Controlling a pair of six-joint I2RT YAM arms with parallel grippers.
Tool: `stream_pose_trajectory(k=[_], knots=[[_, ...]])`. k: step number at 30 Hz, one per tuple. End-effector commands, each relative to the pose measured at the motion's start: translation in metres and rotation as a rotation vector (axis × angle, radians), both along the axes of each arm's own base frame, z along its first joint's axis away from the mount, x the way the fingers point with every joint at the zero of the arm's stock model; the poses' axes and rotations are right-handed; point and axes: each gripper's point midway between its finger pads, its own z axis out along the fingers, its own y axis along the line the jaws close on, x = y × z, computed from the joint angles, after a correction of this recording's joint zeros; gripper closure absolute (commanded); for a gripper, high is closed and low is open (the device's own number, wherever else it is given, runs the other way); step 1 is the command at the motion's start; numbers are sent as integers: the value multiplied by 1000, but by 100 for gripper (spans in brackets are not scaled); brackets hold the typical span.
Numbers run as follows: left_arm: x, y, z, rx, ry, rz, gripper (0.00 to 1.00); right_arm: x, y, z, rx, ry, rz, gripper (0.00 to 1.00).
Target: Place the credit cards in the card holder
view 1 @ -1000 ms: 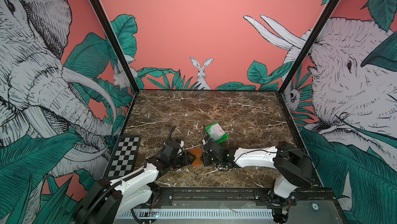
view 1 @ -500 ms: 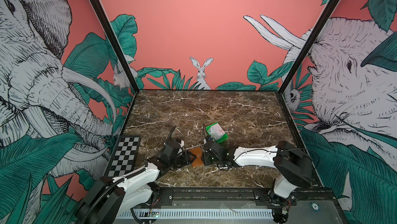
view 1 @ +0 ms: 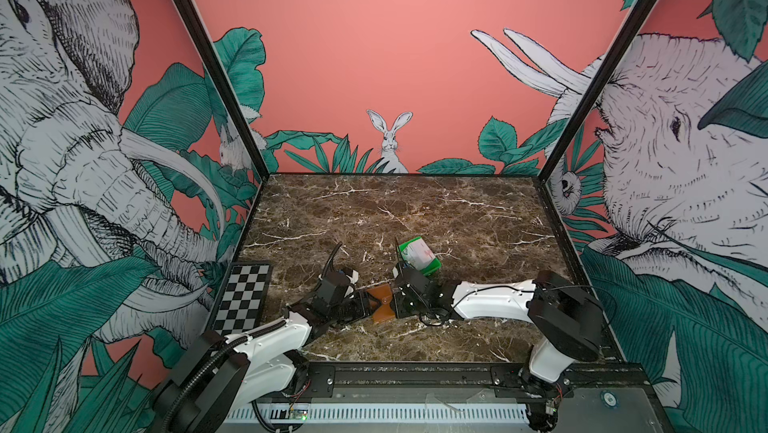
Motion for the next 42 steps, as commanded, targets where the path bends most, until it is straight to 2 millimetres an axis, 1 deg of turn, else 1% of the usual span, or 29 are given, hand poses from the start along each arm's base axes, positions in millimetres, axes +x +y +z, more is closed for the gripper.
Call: stream_pose_trajectory(k=[1,9,14,18,21,25,28,37,42], knots=[[-4,0,-6,-12,23,4,51,0,0,-9,-17,7,6,80],[3,-11,14,-95,-33,-14,53,-3,-6,-21,-38,25,-6,85],[3,-19,20,-130,-53,-46,55,-3,-10,-23,-38,25,-18,86],[3,-25,19,-129,-55,-65,58,-4,-12,-25,-29,28,-33,86],[2,-29,17,-127,-52,-72,62,-4,-11,-25,-18,31,-37,87],[4,-25,12,-98,-53,-52,69,-6,-12,-26,-19,34,-36,87],[5,-24,13,-95,-63,-45,75,-6,-13,-25,-16,34,-36,87],[5,-27,14,-84,-69,-59,87,-5,-13,-15,2,17,-39,86],[5,-31,17,-80,-87,-72,90,-4,-19,-7,-8,-2,-46,86]])
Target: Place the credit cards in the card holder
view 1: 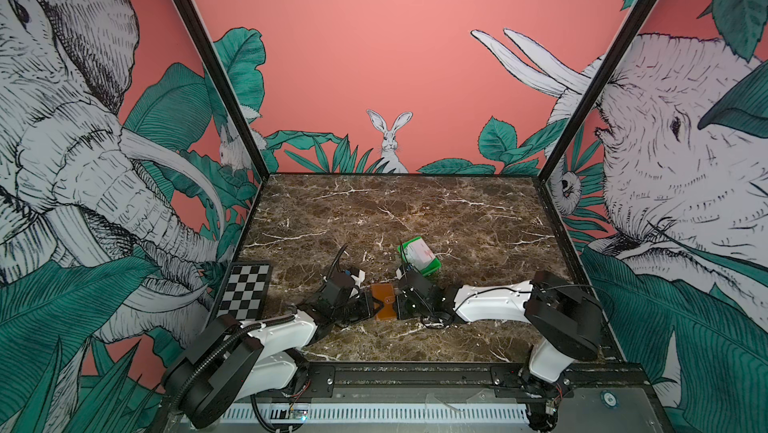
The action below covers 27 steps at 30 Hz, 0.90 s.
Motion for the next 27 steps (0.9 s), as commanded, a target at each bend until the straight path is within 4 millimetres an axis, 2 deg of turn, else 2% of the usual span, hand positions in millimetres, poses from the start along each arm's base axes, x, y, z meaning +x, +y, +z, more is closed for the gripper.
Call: stream_pose_trajectory(k=[1,3,5,6,13,17,27], knots=[[7,-9,15,-23,-56,-15,91,-1,-14,4,-35,-17,-11,85],[10,-9,15,-17,-64,-9,92,0,-18,8,-45,-32,-17,85],[3,-16,16,-16,-69,-42,92,0,-25,6,-72,-35,-20,83],[3,-17,16,-15,-71,-44,93,1,-25,19,-54,-55,-22,83],[3,-20,17,-2,-84,-51,95,2,-37,35,-80,-91,-27,81],[3,-23,19,3,-91,-60,95,1,-30,43,-63,-87,0,79],[3,-30,24,-9,-98,-77,96,1,-12,40,-37,-69,41,77]])
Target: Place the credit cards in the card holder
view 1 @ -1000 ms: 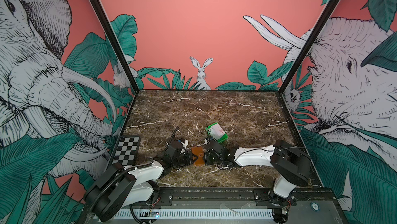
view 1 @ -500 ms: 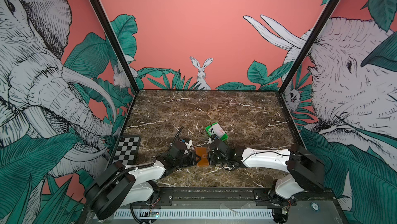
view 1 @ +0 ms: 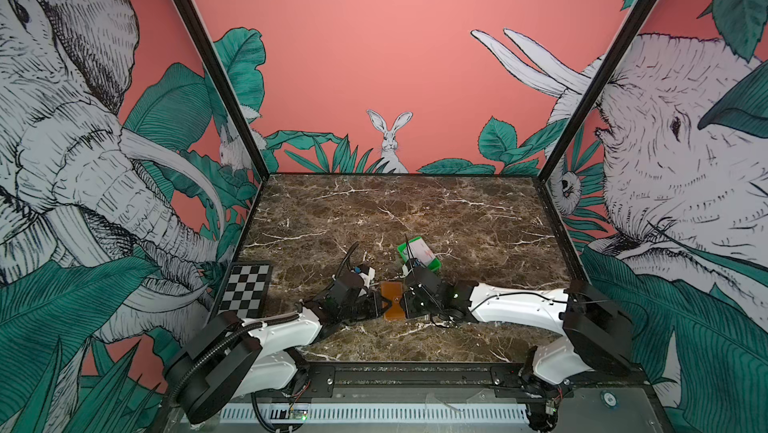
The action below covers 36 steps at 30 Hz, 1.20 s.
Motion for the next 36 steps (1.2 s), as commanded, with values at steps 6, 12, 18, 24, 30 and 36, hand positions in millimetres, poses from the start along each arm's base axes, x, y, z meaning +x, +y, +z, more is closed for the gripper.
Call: stream_pose_trajectory(k=[6,12,18,24,30,36], knots=[[5,-13,11,-20,-37,-26,96,6,16,3,13,-4,20,72],[4,-19,16,-38,-47,-45,97,7,11,-17,-52,25,-6,69],[2,-23,20,-45,-60,-64,99,8,12,-19,-53,30,-24,68],[2,-26,25,-61,-71,-74,100,11,5,-25,-107,22,-29,68],[-1,-26,22,-53,-63,-80,100,18,-10,-22,-167,-31,-67,77],[-2,-26,19,-46,-57,-82,100,24,-24,-17,-224,-74,-89,83]])
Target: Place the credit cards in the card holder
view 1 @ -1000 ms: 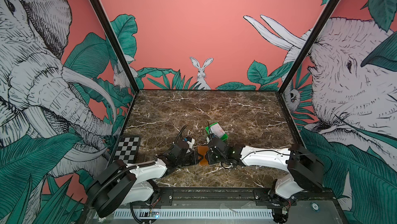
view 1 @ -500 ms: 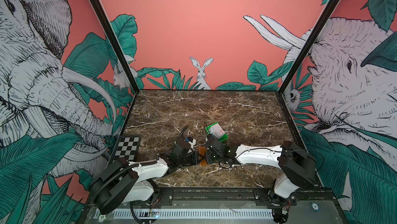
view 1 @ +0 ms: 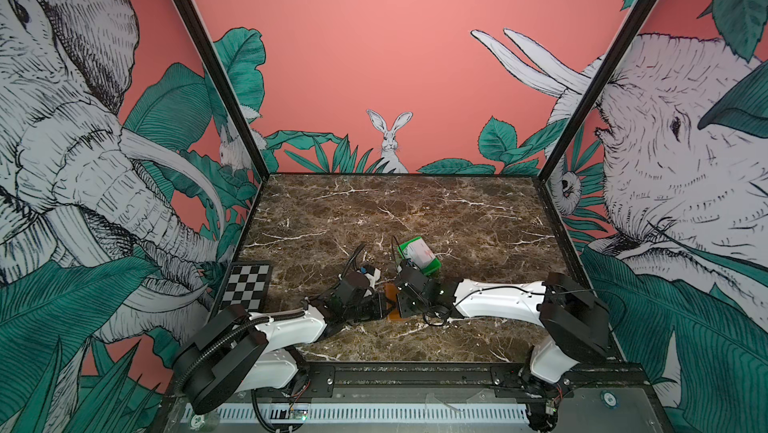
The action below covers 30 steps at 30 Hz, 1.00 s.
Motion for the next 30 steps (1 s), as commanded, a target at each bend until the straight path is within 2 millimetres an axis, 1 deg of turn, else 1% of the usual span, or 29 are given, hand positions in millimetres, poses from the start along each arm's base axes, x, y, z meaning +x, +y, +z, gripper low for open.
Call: stream_pose_trajectory(k=[1,7,11,13,18,21,22,26,30], knots=[[3,-15,20,-63,-43,-39,100,11,-24,0,-107,-57,-46,84],[3,-17,20,-62,-42,-43,100,12,-23,-1,-106,-60,-44,90],[2,-16,18,-55,-38,-43,100,13,-23,0,-110,-66,-46,98],[2,-14,15,-43,-34,-37,100,14,-25,1,-115,-72,-48,100],[1,-4,2,19,-13,-9,100,13,-32,4,-124,-84,-60,100],[1,1,-4,43,-2,7,100,12,-39,1,-142,-87,-70,100],[1,2,-6,50,0,13,100,12,-39,10,-119,-99,-74,100],[1,7,-12,78,13,30,100,11,-43,12,-113,-103,-80,100],[0,9,-13,82,16,36,100,11,-43,14,-96,-105,-85,100]])
